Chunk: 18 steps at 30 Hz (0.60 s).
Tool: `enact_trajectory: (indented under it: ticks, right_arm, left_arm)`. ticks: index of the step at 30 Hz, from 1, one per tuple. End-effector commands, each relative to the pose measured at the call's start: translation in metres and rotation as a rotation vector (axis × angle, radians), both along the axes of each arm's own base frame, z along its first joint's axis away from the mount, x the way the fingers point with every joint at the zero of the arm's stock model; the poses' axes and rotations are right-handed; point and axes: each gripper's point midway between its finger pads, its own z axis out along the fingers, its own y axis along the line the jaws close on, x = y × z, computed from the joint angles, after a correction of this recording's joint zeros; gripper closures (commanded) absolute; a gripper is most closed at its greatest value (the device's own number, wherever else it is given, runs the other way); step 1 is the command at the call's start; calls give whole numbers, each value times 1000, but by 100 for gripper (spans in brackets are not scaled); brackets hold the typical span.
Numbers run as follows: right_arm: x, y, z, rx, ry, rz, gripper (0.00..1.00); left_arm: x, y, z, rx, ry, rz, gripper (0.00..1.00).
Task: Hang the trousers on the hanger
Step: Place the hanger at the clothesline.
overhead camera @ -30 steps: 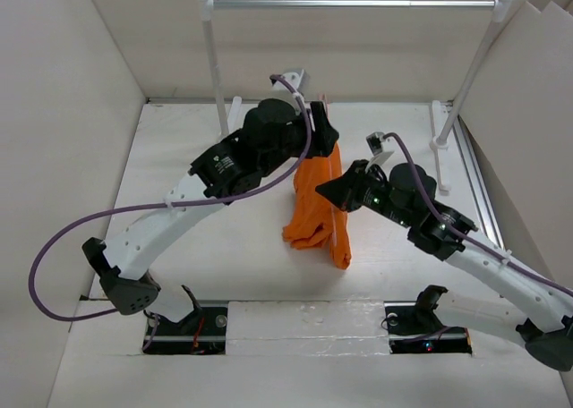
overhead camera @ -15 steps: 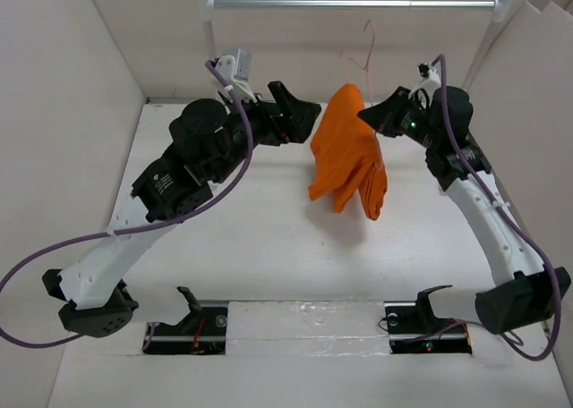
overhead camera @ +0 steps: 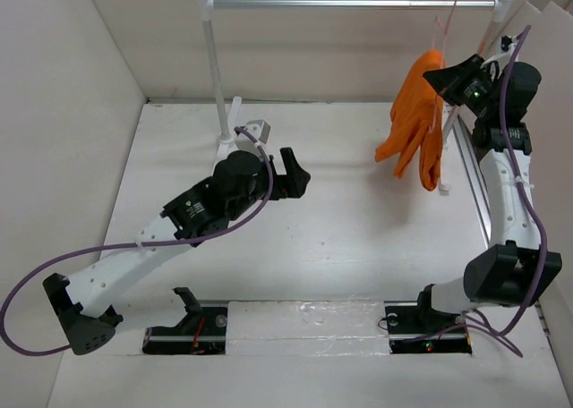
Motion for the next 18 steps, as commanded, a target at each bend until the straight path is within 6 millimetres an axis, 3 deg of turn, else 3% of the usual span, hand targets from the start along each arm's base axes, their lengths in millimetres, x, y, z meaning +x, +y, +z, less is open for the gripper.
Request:
enact_trajectory:
  ticks: [1,4,6,12,14,15,16,17,18]
  right_arm:
    - [-16,-5,99,-54,-335,32,100]
    - [2,-29,91,-59,-307,-7,100]
    - [14,-44,84,-62,-287,-15,100]
    - [27,-57,49,-46,-220,-29,100]
    - [30,-58,28,-33,-180,-32,100]
    - [31,-59,22,-32,-170,-36,98]
    - [27,-59,12,-27,-153,-44,84]
    - [27,-59,12,-27,-153,-44,84]
    - [26,-60,8,-37,-149,-51,67]
  left_arm:
    - [-7,-6,-6,-67,29,-22,10]
    - [-11,-12,-31,-58,74,-46,10]
    - [-11,-15,-37,-57,86,-50,10]
    - [-8,-17,-53,-25,112,-43,10]
    - [-7,-17,-57,-13,115,-40,10]
    - [-7,-17,-59,-7,118,-39,10]
    - [-5,-17,-63,6,126,-34,9]
    - [-5,-17,-63,6,126,-34,9]
    - [-5,-17,-67,17,135,-30,9]
